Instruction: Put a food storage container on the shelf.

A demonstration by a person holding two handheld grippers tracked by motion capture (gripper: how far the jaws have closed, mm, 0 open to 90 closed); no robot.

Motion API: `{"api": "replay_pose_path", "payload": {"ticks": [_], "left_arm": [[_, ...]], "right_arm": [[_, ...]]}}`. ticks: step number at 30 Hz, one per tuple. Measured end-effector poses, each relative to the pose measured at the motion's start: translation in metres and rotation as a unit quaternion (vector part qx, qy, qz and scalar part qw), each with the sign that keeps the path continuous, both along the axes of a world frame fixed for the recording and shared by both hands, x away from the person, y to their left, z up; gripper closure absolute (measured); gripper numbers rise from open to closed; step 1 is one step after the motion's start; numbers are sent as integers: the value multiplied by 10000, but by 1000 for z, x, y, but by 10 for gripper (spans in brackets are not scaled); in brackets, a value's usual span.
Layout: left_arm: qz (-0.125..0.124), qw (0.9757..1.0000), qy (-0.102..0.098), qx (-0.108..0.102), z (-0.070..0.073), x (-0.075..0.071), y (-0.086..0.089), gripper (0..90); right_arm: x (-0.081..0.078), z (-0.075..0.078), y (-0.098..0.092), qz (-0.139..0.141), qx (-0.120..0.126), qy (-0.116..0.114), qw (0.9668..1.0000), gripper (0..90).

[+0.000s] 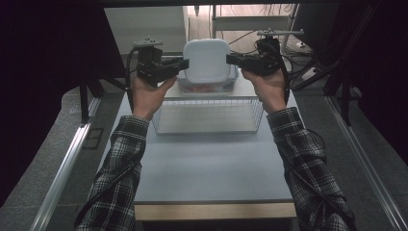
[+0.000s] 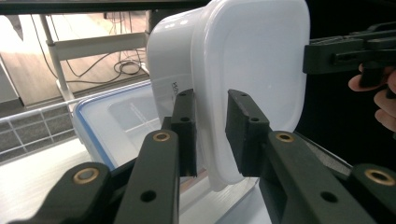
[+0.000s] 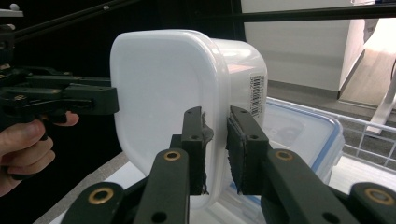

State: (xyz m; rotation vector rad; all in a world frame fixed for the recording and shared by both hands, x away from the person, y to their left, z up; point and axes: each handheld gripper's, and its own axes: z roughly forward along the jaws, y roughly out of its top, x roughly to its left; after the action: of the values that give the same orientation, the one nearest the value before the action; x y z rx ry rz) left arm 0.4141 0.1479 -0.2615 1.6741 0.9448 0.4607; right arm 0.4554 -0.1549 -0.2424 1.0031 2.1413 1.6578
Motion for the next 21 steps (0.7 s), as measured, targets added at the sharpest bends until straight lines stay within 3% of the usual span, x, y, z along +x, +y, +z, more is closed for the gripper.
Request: {"api": "replay_pose_path", "payload": {"ticks": [10, 15, 21], "left_arm": [[24, 10000, -8, -18, -2, 8, -4, 663], [40, 10000, 62, 1, -5, 13, -4, 640], [-16, 9999, 142, -85, -5, 19, -1, 636]], "right_arm": [[5, -2, 5, -99, -159, -68, 9998, 696], [6, -2, 10, -198, -316, -75, 9993, 672], [10, -2, 11, -215, -313, -31, 9993, 664]]}}
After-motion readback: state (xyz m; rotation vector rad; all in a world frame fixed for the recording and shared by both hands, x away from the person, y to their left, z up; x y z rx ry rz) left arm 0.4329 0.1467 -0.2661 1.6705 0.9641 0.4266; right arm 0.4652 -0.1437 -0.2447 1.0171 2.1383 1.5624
